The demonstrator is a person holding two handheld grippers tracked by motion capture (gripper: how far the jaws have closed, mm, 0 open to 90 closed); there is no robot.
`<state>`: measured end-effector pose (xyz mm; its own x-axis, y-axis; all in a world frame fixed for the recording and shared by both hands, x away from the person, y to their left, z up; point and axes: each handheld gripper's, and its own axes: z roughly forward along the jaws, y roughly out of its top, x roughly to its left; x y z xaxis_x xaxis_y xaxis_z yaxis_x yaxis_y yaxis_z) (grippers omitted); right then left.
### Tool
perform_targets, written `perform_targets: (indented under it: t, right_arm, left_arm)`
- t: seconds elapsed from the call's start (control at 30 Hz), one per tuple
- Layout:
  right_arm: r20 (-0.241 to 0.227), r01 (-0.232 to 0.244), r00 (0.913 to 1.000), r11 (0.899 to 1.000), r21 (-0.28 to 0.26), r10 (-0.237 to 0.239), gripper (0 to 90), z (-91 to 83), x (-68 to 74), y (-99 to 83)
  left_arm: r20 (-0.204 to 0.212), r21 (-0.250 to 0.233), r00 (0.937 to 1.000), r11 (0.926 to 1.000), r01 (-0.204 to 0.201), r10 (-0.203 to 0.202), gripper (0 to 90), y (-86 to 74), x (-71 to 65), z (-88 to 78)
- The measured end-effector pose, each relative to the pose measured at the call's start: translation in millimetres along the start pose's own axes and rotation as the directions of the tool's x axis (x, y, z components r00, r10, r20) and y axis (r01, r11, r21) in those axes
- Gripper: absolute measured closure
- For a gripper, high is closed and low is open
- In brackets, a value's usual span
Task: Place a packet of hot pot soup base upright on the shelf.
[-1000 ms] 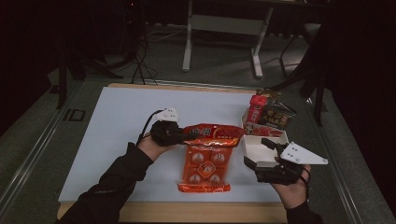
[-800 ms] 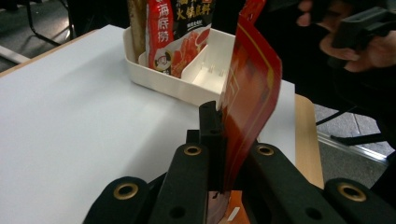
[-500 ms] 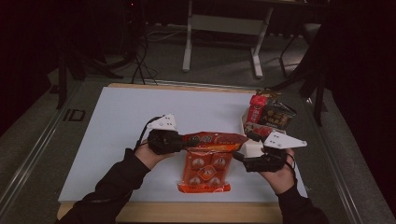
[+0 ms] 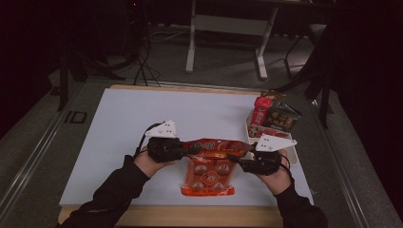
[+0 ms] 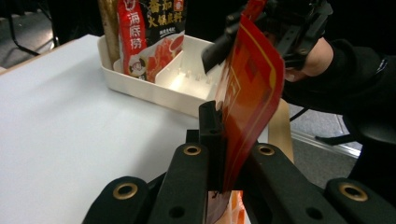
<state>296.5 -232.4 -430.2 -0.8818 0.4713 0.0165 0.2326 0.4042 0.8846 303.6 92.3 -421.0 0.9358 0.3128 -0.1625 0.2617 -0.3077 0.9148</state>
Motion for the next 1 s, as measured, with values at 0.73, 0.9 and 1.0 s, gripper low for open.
perform_targets:
  t: [0.73, 0.9, 1.0]
  right_arm:
    - [-0.172, -0.014, 0.9849, 1.0, 0.027, 0.019, 90.0, -6.6, 8.8, 14.1]
    - [-0.194, -0.007, 0.9809, 1.0, 0.022, 0.011, 90.0, -11.9, 18.2, 20.8]
    - [-0.21, -0.016, 0.9776, 1.0, 0.015, 0.018, 90.0, -14.3, 21.6, 23.6]
  left_arm:
    - [-0.03, -0.027, 0.9995, 0.9996, -0.003, 0.002, 23.6, -12.2, -11.5, -4.4]
    - [-0.063, -0.027, 0.9964, 0.9979, -0.058, 0.057, 6.8, -18.4, -21.0, -5.6]
    - [-0.078, -0.061, 0.9953, 0.9962, -0.062, 0.057, 1.9, -21.5, -23.8, -10.9]
